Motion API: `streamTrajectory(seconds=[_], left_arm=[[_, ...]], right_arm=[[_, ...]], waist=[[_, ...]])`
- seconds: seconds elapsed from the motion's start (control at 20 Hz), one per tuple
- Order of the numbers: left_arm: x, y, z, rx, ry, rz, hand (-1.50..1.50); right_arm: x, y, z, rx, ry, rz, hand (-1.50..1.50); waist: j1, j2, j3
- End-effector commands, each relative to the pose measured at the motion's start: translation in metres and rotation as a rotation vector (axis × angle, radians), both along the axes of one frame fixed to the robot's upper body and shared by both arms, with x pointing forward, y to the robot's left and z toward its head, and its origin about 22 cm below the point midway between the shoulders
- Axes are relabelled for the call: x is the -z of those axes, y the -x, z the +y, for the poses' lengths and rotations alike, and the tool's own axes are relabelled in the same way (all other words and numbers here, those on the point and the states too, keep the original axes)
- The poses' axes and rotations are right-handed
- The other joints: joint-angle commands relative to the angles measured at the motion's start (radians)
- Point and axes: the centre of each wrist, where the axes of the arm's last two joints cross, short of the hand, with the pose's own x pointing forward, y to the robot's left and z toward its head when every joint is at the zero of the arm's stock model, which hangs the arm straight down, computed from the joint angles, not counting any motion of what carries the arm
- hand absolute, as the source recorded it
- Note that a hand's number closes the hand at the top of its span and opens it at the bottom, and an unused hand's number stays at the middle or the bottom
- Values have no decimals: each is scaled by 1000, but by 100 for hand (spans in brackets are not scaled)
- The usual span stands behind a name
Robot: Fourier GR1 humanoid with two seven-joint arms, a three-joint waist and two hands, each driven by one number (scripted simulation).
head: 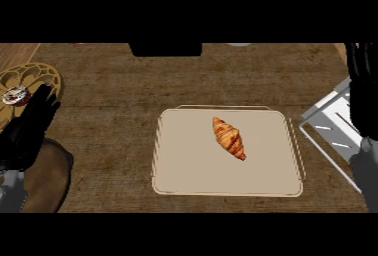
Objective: Pick the croissant from the tray and place it in the tiered basket
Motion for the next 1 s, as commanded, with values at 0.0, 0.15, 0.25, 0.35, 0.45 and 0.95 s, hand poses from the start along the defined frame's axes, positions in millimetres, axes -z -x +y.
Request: streamTrajectory(seconds=[0.0, 0.15, 0.25, 0.35, 0.45, 0.95], left_arm=[[-11, -20, -4, 10, -52, -30, 0], [-10, -7, -10, -2, -241, -73, 0], [-8, -11, -16, -16, -333, -113, 0], [-3, -1, 1, -31, -267, -40, 0], [-4, -9, -6, -33, -283, -47, 0], [19, -3, -33, -18, -304, -25, 0]], right_arm=[[11, -3, 19, -20, 68, 23, 150], [52, 12, 40, -119, 313, 131, 150], [65, 13, 62, -177, 451, 158, 150], [71, 13, -35, 326, 558, 254, 150], [100, 20, -4, 431, 507, 266, -150], [90, 66, 38, 373, 928, 401, -150]], waist=[[8, 8, 3], [18, 10, 3], [27, 14, 2], [-46, 24, -18], [-27, 15, -3], [-14, -1, -4]])
